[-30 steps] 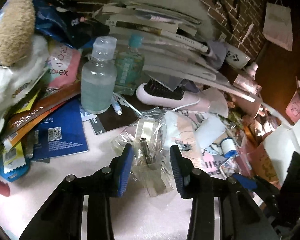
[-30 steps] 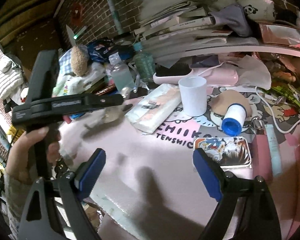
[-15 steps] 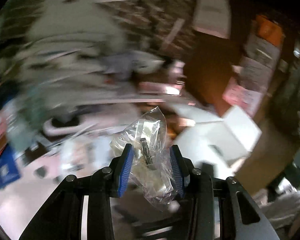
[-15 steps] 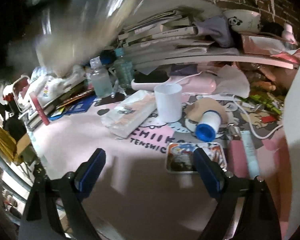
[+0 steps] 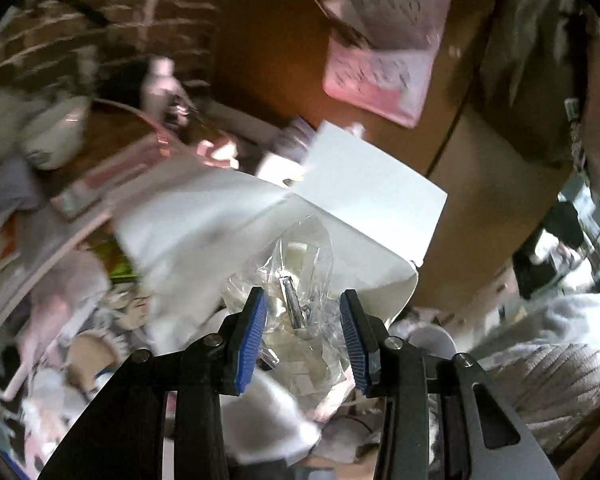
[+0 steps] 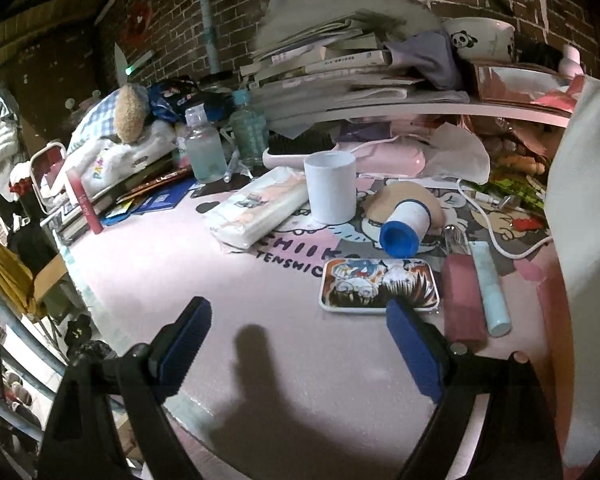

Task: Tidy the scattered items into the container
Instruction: 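Carry the clear bag into the white box and open the left tool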

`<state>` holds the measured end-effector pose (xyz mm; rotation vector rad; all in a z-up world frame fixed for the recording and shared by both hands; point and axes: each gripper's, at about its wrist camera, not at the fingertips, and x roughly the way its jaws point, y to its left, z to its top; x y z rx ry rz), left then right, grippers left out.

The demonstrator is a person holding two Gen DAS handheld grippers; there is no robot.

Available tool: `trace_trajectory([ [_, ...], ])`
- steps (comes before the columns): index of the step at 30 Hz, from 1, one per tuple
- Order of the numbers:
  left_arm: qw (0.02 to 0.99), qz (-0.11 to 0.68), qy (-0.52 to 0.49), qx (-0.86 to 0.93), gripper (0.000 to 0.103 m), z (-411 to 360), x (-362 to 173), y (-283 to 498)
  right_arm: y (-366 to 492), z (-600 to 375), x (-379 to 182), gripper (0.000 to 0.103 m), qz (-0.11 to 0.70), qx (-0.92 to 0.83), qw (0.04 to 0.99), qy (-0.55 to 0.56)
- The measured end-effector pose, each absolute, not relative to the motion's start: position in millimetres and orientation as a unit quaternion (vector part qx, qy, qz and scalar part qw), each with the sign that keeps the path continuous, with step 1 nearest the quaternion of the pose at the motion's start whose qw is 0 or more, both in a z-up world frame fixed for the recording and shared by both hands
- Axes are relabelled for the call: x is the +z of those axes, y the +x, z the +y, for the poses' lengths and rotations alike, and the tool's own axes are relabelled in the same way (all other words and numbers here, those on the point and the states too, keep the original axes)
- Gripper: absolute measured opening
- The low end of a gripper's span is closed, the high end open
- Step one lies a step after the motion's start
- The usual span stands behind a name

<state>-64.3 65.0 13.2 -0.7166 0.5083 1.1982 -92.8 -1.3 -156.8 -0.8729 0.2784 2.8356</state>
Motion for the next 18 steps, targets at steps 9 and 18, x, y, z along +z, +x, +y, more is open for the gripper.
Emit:
trace_trajectory([
  [9,0.709,0.297,-0.390,0.506,0.037,131.2,-18.0,-39.6,-84.1,7.8,-156.2,0.088,0.105,0.950,0.073,-0.284],
  [18,0.717,0.272,-0.365,0.528,0.099,108.7,1.0,-43.8,-82.7,7.1,-154.2,0.088,0.094,0.952,0.070,-0.282],
])
